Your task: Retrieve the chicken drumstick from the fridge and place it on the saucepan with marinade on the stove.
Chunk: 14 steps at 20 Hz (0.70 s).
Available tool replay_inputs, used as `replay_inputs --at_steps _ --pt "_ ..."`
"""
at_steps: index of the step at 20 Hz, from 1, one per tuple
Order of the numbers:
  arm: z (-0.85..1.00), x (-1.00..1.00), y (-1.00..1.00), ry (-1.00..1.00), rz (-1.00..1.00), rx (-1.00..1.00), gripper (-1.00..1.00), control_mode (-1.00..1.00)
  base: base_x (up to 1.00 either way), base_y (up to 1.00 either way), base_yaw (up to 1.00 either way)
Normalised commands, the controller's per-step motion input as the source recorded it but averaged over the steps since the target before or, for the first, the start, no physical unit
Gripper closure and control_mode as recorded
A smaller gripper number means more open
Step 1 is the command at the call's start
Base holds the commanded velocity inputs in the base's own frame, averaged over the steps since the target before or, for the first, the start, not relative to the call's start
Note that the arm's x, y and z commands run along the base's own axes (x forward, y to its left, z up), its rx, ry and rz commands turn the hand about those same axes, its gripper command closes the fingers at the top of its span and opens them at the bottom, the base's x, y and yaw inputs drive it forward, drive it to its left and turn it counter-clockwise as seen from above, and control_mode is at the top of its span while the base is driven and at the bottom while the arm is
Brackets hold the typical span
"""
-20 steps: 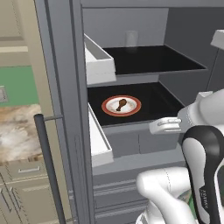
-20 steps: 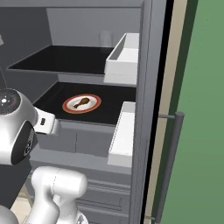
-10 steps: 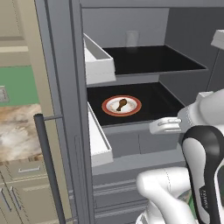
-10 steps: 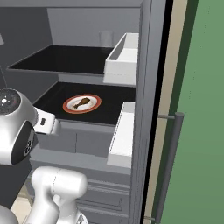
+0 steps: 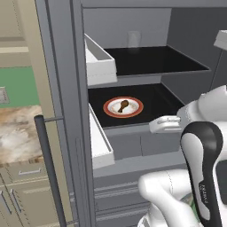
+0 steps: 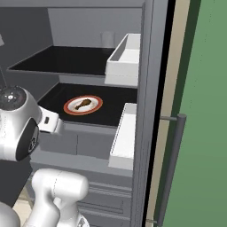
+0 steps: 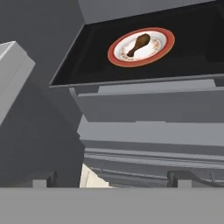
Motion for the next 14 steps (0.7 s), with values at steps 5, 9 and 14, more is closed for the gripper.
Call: replay_inputs --at_steps 5,9,14 --pt "0.00 0.34 -0.08 0.10 0.00 0.00 -1.00 -1.00 0.00 0.00 0.00" --pt "0.00 0.28 0.00 0.18 0.00 0.00 -1.00 -1.00 0.00 0.00 0.00" --pt "-0.04 0.18 0.00 0.08 0.00 0.00 -1.00 -1.00 0.00 0.00 0.00"
